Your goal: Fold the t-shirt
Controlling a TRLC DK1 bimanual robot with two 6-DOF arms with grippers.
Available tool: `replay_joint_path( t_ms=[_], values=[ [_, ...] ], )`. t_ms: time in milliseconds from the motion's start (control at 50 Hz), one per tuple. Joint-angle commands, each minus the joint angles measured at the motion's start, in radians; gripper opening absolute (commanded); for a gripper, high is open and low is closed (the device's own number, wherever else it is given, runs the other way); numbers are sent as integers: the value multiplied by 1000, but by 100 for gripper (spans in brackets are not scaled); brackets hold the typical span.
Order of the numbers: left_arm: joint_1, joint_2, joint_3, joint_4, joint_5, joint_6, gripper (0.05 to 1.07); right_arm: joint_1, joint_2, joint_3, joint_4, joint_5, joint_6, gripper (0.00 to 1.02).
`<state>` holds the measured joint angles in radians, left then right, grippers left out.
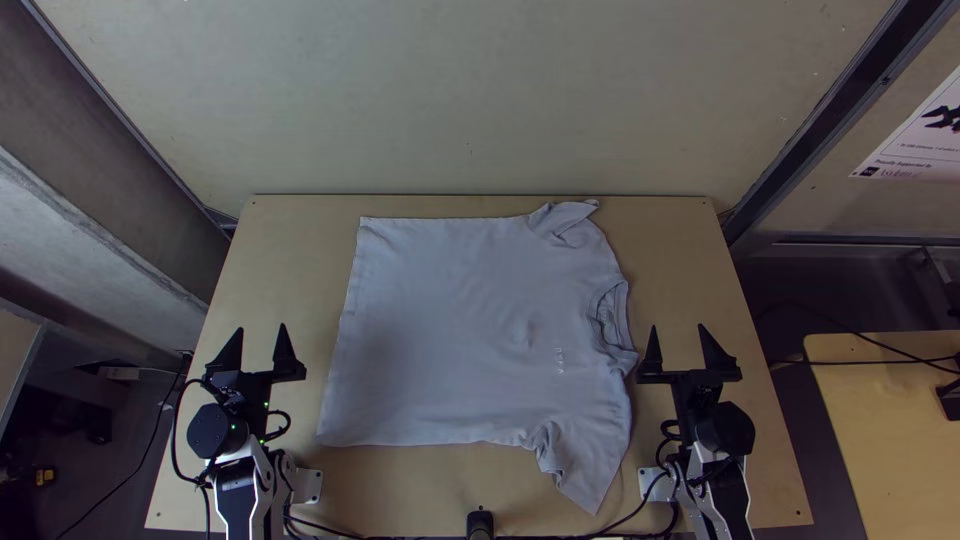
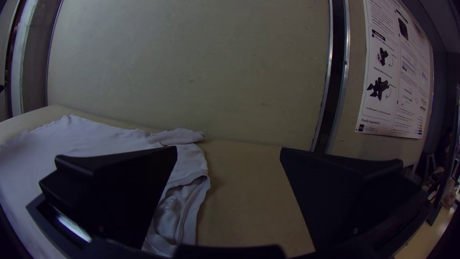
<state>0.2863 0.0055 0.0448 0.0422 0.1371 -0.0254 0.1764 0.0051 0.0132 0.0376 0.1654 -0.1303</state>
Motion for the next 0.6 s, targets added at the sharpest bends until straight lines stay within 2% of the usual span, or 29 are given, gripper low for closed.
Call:
replay_joint_path(
  t_ms=[0,580],
  values=[
    [5,-6,-45,-21,-1,4,102,6,-8,-10,-11,2,14,99],
    [-6,-6,-45,-21,-1,-19,102,6,-8,-10,-11,2,14,99]
  ],
)
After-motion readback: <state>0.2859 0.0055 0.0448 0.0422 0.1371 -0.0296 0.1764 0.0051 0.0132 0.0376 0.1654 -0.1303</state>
